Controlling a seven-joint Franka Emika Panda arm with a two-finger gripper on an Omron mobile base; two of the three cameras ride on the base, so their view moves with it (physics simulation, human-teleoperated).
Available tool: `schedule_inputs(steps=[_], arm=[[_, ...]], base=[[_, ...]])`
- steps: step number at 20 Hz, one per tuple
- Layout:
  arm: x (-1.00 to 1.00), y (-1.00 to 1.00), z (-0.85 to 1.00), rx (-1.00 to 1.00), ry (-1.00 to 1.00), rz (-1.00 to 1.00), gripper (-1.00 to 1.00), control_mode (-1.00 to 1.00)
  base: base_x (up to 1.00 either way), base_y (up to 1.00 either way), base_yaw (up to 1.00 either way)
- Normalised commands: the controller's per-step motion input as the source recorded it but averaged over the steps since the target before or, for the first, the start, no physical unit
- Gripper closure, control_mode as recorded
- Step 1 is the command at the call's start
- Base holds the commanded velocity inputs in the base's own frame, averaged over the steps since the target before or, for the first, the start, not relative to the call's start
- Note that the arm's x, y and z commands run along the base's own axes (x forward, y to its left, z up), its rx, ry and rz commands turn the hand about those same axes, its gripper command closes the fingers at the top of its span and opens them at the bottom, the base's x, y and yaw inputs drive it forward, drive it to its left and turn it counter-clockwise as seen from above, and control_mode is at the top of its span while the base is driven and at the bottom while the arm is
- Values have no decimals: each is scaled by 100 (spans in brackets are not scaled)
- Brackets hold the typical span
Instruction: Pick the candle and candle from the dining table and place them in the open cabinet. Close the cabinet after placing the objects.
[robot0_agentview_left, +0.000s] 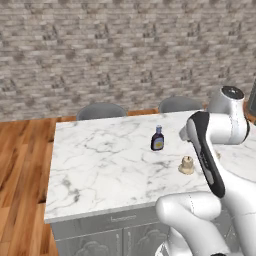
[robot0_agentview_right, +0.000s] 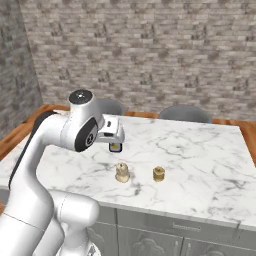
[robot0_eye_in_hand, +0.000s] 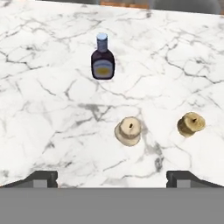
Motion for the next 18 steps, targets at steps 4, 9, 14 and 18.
schedule_inputs(steps=[4, 9, 14, 18], arm=[[0, 0, -42, -9, 0, -1, -100, -100], [0, -7, -49, -5, 0, 0, -100, -100], [1, -16, -33, 0, 0, 0, -100, -100], [6, -25, -16, 4, 4, 0, -100, -100]], base=[[0, 0, 0], [0, 0, 0], [0, 0, 0], [0, 0, 0]])
